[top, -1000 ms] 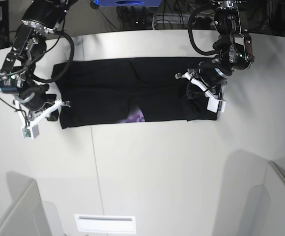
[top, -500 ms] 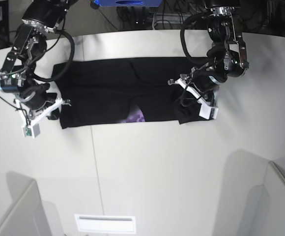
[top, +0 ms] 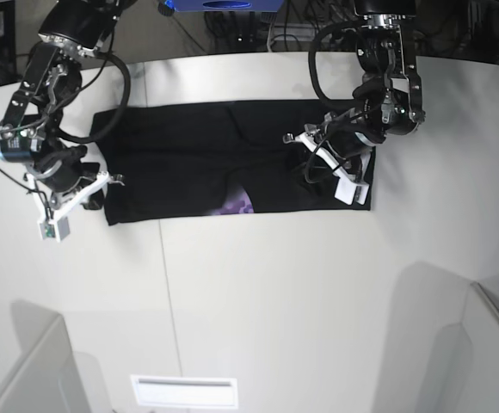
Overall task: Fold the T-shirt properly
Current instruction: 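Fold the strip end with the left gripper toward the right gripper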
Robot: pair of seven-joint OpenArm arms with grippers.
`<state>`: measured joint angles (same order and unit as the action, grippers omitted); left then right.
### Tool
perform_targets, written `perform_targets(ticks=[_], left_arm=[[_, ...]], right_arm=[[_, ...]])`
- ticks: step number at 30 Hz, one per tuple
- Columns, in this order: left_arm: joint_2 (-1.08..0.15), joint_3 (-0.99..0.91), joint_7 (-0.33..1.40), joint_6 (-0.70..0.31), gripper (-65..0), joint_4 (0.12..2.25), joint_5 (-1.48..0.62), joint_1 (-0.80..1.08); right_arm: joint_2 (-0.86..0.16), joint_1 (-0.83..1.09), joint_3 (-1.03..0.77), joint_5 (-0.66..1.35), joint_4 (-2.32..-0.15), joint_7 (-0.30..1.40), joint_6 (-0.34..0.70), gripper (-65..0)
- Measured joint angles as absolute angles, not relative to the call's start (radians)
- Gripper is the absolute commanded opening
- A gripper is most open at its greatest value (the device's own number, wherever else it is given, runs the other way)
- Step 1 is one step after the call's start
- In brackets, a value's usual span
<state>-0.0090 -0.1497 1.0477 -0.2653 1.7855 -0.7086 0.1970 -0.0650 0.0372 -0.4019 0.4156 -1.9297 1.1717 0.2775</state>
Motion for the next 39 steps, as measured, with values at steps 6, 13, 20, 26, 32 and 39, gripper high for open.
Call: perform_targets(ticks=[6, 13, 20, 26, 32, 39], left_arm=[[-0.008, -0.150, 1.048, -0.265, -65.0, 1.784, -0.709, 0.197], [-0.010, -0.131, 1.051, -0.265, -65.0, 1.782, -0.708, 0.179], [0.015, -0.091, 1.053, -0.265, -65.0, 1.782, -0.709, 0.173], [0.011, -0.095, 1.052, -0.265, -65.0, 1.779, -0.706, 0.172], [0.010, -0.093, 1.051, -0.265, -65.0, 1.732, -0.708, 0.175], [0.011, -0.091, 1.051, -0.265, -65.0, 1.732, -0.708, 0.172]], right_arm=[[-0.065, 0.037, -0.401, 0.416, -1.930, 1.172, 0.278, -65.0], [-0.065, 0.038, -0.401, 0.416, -1.930, 1.172, 0.278, -65.0], [-0.065, 0.043, -0.401, 0.416, -1.930, 1.172, 0.278, -65.0], [-0.065, 0.043, -0.402, 0.416, -1.930, 1.172, 0.278, -65.0], [-0.065, 0.043, -0.402, 0.416, -1.930, 1.172, 0.277, -65.0], [-0.065, 0.043, -0.402, 0.416, -1.930, 1.172, 0.278, -65.0]])
